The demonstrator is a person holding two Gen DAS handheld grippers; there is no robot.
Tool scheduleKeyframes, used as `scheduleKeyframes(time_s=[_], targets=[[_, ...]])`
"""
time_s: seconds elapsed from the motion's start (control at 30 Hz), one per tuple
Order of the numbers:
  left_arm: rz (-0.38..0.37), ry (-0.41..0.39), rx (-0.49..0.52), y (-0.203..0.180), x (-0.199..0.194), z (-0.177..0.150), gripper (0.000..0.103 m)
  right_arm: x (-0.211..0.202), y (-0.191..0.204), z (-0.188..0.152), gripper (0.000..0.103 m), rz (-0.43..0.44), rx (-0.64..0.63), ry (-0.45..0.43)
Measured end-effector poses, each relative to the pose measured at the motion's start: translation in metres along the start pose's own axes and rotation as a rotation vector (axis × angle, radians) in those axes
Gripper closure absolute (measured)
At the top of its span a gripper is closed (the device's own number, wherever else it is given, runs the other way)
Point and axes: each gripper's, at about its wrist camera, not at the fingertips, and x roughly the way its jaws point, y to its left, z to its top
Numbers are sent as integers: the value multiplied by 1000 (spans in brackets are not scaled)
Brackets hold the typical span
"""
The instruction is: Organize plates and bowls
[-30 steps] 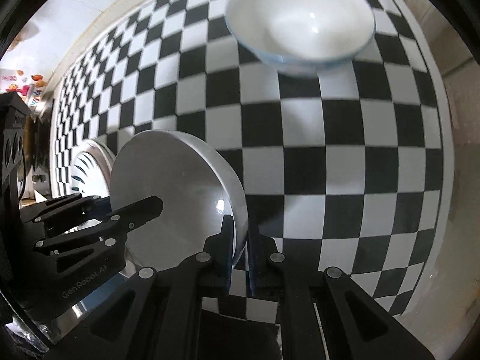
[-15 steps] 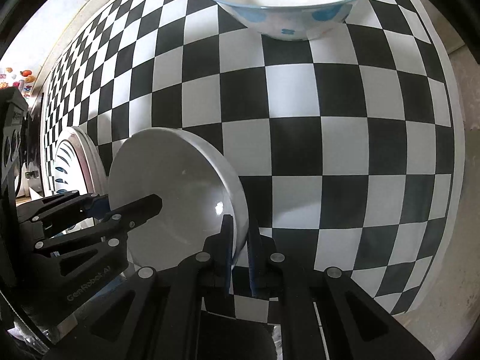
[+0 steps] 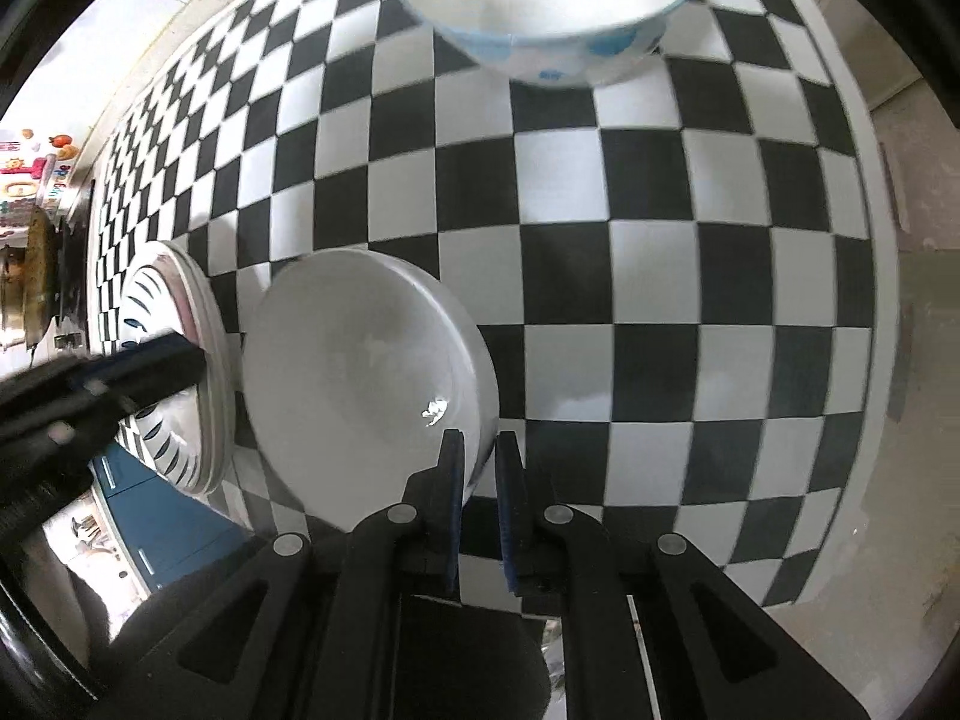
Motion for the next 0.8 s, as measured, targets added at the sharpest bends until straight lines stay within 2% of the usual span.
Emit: scheduleKeyframes(time_s=[0.13, 0.3, 0.33, 0.4, 0.43, 0.5, 0.6, 0.7, 0.73, 0.8], targets=[[-8, -66, 26, -8, -26, 16, 78, -30, -4, 6, 91, 18, 15, -47], [-37, -118, 26, -17, -41, 66, 71, -82, -9, 32, 90, 63, 50, -155], [-28, -142, 23, -18, -41, 80, 71, -92, -10, 40, 81, 64, 51, -178], [2, -180, 14, -17, -38, 100, 71, -109, -14, 60, 54, 54, 52, -225], [10, -191, 7, -16, -37, 112, 71, -117, -18, 72, 49, 50, 61, -255], [18, -194, -10, -13, -29, 138, 71, -130, -29, 96, 48, 50, 78, -306], [10, -182, -42, -10, -14, 176, 71, -135, -45, 134, 47, 63, 107, -332], [-19, -150, -59, -7, 2, 208, 71, -129, -59, 170, 48, 53, 137, -339], [-50, -124, -58, -7, 11, 221, 71, -124, -64, 183, 48, 48, 149, -335], [-80, -96, -54, -8, 25, 232, 71, -113, -73, 203, 48, 39, 167, -322]])
